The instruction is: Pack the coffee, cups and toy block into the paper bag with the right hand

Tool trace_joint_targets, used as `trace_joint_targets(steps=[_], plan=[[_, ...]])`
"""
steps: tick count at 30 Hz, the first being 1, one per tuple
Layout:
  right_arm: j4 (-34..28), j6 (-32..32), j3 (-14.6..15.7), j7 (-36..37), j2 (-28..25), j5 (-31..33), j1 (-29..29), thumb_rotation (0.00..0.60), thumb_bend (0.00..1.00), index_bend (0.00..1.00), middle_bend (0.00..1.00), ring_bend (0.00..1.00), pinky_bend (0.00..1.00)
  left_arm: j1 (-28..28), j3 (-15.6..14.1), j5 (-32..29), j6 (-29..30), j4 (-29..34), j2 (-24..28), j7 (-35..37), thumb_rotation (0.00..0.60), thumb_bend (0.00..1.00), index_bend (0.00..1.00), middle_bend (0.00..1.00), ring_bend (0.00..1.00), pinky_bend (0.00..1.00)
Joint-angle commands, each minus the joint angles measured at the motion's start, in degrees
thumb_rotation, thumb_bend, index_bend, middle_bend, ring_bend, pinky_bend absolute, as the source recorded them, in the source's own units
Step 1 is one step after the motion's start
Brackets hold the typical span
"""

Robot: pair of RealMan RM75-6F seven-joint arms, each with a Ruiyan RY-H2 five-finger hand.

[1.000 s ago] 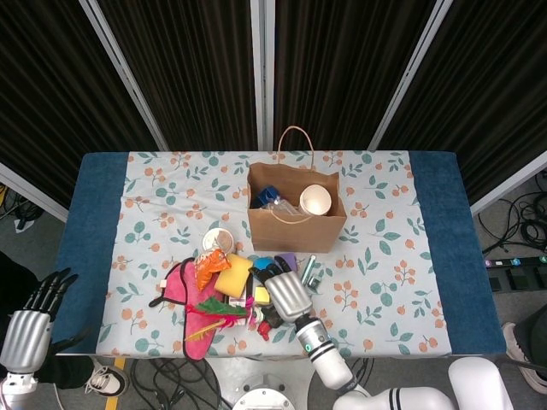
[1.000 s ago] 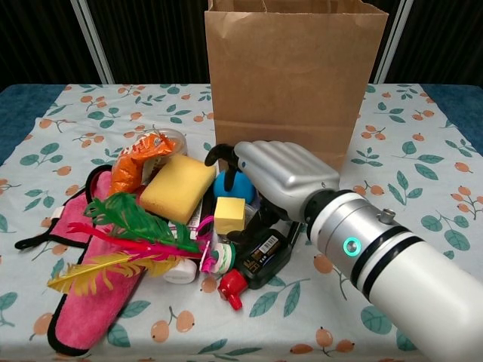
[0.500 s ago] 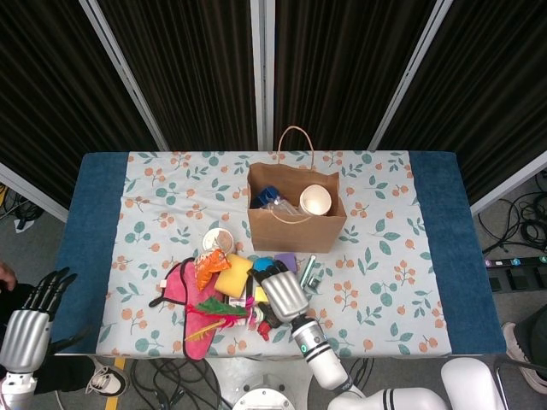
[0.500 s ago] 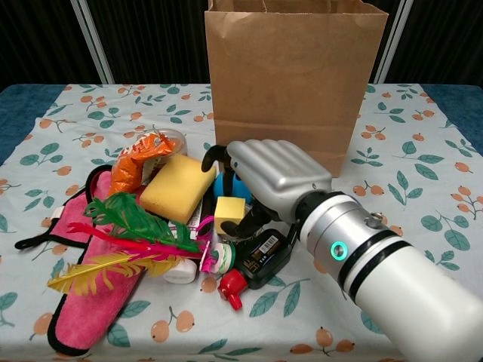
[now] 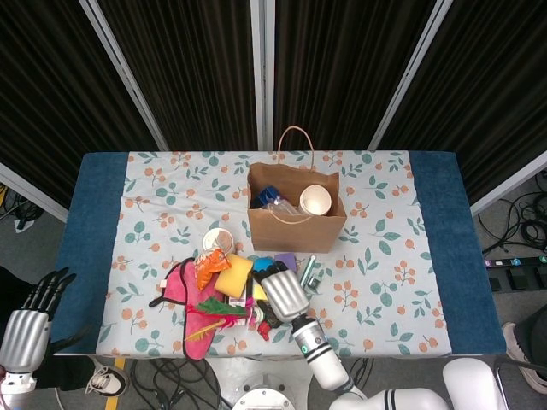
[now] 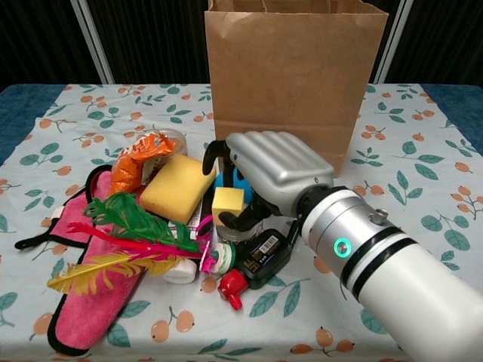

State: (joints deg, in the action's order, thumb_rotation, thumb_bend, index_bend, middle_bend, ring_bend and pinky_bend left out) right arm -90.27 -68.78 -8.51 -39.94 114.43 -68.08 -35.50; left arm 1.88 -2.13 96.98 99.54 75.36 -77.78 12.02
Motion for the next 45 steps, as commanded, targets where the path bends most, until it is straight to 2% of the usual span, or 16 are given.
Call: trace_joint_targets(steps=[1,4,10,14,17,23,27,31,38,45], plan=[[-4.0,-1.7,-0.7,-0.2,-2.1,-2.6,0.0,0.600,0.21,0.33,0.48,0.36,0.27,0.0,0.0,0.0,0.0,0.0,0.0,0.0,0.600,0.16,0.18,0.19,0.12,0.23],[-9.5,-3.1,-1.8,-1.4,-4.4,-5.0,-0.3,0.600,0.21,0.33,0.48,0.36,0.28,0.0,0.0,0.0,-0.1,0.0,0.0,-0.1,0.600,0.16,0.18,0.19,0.12,0.23],[-22.6,-5.0,-6.1,-4.9,-9.7,-9.9,-1.6,0.600,0.22,0.34,0.48,0.37,0.28,0.0,-0.2,0.2,-0.2,-0.1,-0.1,-0.3,0.600,0.16,0.18,0.19,0.12,0.23],[-29.0,-5.5,-10.7,-5.0,-12.0,-11.1,-2.7,0.600,0.22,0.34,0.48,0.37,0.28,0.0,-0.3,0.3,-0.3,-0.3,-0.2,-0.4,0.600,0.16,0.18,0.19,0.12,0.23],[-30.6,-6.0,-14.6,-4.9,-13.4,-11.9,-3.8,0.600,0.22,0.34,0.48,0.37,0.28,0.0,-0.4,0.5,-0.2,-0.4,-0.3,-0.6,0.600,0.16,0.18,0.20,0.12,0.23],[-28.3,-7.8,-20.0,-6.0,-17.3,-14.8,-4.9,0.600,0.22,0.34,0.48,0.37,0.28,0.0,-0.4,0.5,-0.2,-0.4,-0.3,-0.6,0.600,0.16,0.18,0.20,0.12,0.23],[-24.0,-9.8,-21.4,-6.0,-19.2,-16.8,-4.8,0.600,0.22,0.34,0.48,0.37,0.28,0.0,-0.5,0.7,-0.1,-0.5,-0.4,-0.7,0.600,0.16,0.18,0.19,0.12,0.23],[-18.5,-11.7,-22.1,-6.9,-19.9,-16.7,-4.6,0.600,0.23,0.34,0.48,0.37,0.28,0.0,-0.5,0.6,-0.1,-0.5,-0.4,-0.7,0.600,0.16,0.18,0.19,0.12,0.23],[-9.8,-12.3,-22.3,-4.0,-19.1,-11.4,-4.9,0.600,0.23,0.34,0.48,0.37,0.28,0.0,-0.5,0.6,-0.2,-0.5,-0.3,-0.8,0.600,0.16,0.18,0.19,0.12,0.23],[-5.5,-11.2,-21.1,-0.6,-18.3,-6.7,-5.2,0.600,0.20,0.32,0.46,0.36,0.25,0.0,-0.5,0.5,-0.3,-0.6,-0.4,-0.8,0.600,0.16,0.18,0.19,0.12,0.23]])
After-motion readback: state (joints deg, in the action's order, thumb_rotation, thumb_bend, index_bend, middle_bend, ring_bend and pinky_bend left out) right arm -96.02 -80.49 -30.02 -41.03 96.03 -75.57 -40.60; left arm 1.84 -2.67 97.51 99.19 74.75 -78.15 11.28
